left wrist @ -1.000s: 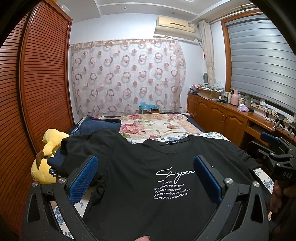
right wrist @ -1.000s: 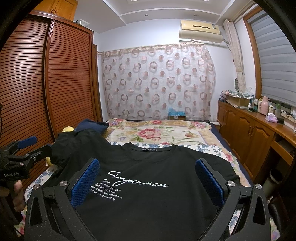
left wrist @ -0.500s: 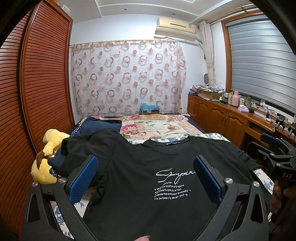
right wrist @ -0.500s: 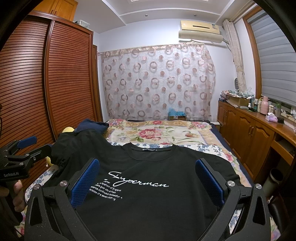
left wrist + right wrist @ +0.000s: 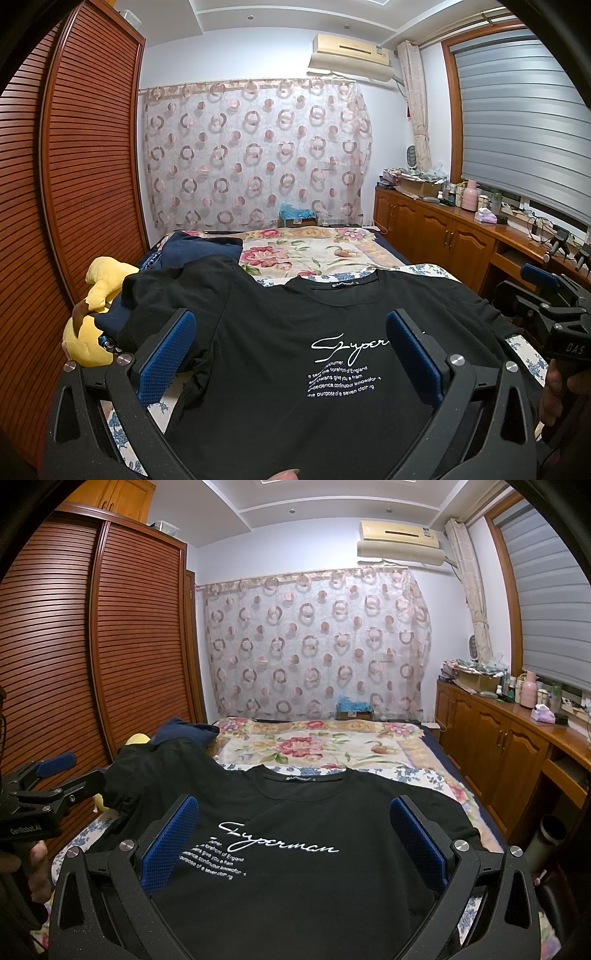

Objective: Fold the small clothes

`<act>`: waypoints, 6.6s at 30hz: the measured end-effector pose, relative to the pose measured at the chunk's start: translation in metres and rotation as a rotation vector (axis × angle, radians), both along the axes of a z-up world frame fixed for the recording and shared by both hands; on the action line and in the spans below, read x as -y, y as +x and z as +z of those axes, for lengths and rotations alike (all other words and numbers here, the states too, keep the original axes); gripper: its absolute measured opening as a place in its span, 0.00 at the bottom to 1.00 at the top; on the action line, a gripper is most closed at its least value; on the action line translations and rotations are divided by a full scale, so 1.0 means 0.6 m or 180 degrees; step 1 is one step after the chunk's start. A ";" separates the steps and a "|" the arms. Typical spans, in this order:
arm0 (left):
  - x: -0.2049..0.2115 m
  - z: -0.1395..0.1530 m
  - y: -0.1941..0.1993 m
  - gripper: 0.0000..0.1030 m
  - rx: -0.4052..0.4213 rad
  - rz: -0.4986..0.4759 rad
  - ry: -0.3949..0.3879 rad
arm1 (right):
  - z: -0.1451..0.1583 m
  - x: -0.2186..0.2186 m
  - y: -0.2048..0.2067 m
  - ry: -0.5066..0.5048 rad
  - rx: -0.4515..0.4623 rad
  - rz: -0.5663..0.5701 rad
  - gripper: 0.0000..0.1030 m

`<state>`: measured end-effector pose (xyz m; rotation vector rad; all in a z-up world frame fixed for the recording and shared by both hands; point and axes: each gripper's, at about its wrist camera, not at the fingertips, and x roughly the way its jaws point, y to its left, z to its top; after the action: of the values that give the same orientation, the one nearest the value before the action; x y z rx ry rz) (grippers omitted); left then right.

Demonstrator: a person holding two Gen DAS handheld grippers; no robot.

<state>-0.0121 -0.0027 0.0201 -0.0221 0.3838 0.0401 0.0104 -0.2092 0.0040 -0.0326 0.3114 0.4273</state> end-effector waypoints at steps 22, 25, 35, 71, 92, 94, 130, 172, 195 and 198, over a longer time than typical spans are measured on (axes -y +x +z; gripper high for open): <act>-0.018 -0.019 0.010 1.00 -0.0118 0.0030 -0.0002 | -0.011 -0.010 0.019 -0.0026 -0.0100 0.0101 1.00; -0.031 -0.028 0.014 1.00 -0.0166 0.0075 0.0004 | -0.013 -0.010 0.030 -0.0026 -0.0160 0.0150 1.00; -0.093 -0.059 0.024 1.00 -0.0352 0.0185 -0.0004 | -0.009 -0.012 0.064 -0.0073 -0.0267 0.0293 1.00; -0.314 -0.117 0.157 0.45 -0.0867 0.0169 -0.0344 | -0.030 -0.054 0.170 -0.0459 -0.0507 0.0885 1.00; -0.224 -0.015 0.181 0.05 -0.0512 -0.0325 -0.0083 | -0.030 -0.022 0.166 -0.0315 -0.0580 0.0745 1.00; -0.194 -0.005 0.192 0.05 -0.0508 -0.0453 -0.0058 | -0.029 -0.017 0.164 -0.0293 -0.0570 0.0700 1.00; -0.147 -0.079 0.107 0.76 -0.0622 -0.0377 -0.0089 | 0.009 -0.078 0.192 -0.0512 -0.0544 0.0939 0.93; -0.167 -0.141 0.049 0.76 -0.0848 -0.0301 -0.0223 | -0.045 -0.179 0.424 -0.0770 -0.0939 0.1486 0.05; -0.085 -0.145 0.103 0.76 -0.0970 -0.0732 -0.0211 | -0.068 0.032 0.411 -0.1130 -0.1073 0.0524 0.52; -0.069 -0.149 0.118 0.68 -0.1033 -0.0884 -0.0255 | -0.076 0.070 0.399 -0.1174 -0.1138 0.0432 0.52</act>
<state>0.0585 0.0387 -0.0691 -0.0414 0.7098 -0.2491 0.2498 -0.2510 -0.0417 -0.3420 0.7410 0.5056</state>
